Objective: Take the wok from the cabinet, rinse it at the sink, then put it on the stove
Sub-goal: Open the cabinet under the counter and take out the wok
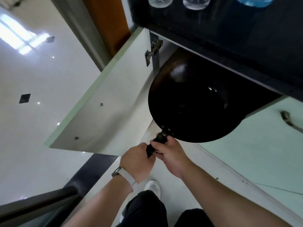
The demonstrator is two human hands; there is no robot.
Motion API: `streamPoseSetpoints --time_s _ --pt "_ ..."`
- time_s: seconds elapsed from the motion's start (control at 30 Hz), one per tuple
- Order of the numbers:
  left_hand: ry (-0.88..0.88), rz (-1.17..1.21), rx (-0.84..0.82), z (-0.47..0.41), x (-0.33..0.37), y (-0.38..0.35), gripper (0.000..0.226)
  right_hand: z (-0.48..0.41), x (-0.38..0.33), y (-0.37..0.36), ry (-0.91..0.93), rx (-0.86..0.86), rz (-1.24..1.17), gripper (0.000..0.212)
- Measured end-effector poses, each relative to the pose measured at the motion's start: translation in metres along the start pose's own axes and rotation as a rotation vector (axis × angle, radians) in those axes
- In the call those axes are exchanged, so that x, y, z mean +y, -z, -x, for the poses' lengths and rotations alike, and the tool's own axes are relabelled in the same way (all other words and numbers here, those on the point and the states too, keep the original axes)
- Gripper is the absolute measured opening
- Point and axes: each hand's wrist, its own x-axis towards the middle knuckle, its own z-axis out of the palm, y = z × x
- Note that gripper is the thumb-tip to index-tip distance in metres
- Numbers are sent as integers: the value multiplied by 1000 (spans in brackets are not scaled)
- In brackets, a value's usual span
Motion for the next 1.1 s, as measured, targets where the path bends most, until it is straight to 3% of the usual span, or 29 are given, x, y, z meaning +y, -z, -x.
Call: streamPoseSetpoints --time_s 0.3,0.63,0.77,1.1 --pt "98 13 -51 75 -17 16 24 63 23 -30 -95 11 4 10" --pt "245 136 -90 210 -24 46 28 175 52 -62 -197 -104 159 3" --pt "288 133 -45 260 -25 62 26 216 60 -80 -240 -115 184 22" --pt "341 143 141 348 2 139 22 303 13 -132 -187 -245 210 18"
